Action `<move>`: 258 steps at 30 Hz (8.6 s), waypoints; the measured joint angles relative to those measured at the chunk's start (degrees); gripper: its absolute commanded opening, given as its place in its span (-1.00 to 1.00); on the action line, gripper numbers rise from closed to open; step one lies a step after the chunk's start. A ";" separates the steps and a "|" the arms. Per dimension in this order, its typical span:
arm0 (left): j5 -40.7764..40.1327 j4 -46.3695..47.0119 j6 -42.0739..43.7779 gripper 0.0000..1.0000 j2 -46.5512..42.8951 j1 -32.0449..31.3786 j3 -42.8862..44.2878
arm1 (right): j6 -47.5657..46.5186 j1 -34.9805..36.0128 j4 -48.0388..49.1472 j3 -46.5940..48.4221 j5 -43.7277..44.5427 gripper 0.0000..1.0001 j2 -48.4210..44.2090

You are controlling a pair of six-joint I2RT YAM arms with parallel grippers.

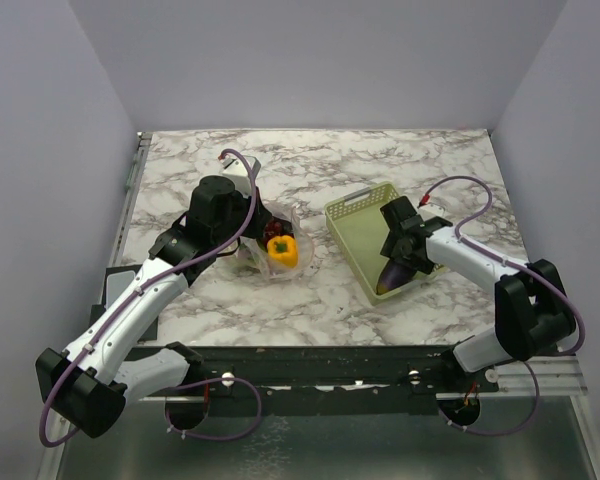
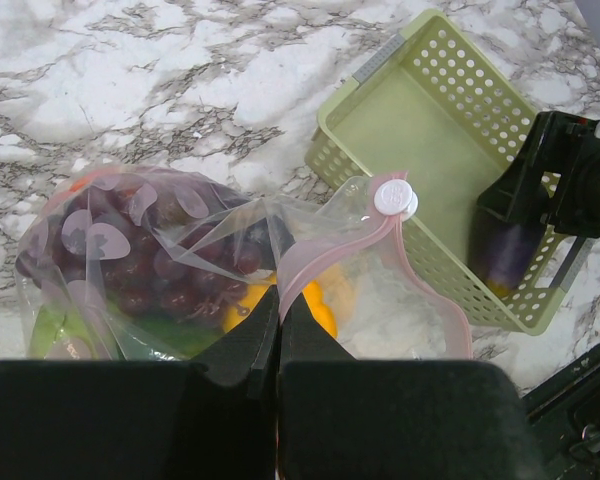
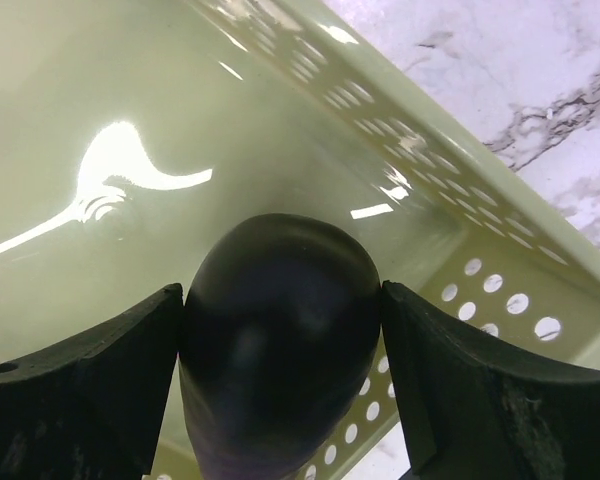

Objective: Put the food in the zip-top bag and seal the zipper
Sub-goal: Pick up the fake vegetable from the bin, then place the fake vegetable in the zipper food storage bag, then zip the zipper food storage bag at the center of the board.

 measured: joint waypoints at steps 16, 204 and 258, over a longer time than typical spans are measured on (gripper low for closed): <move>0.00 0.00 0.02 -1.00 0.00 0.00 -0.02 | -2.01 0.00 1.22 3.43 -2.14 -0.24 -4.04; 1.42 0.48 0.00 -1.00 -0.02 0.42 -0.52 | 4.07 31.32 18.43 24.57 -15.74 0.47 7.32; 27.74 -14.01 2.89 -1.00 -5.81 -2.95 -0.37 | -87.84 34.62 24.59 -1.40 -43.82 0.30 -25.88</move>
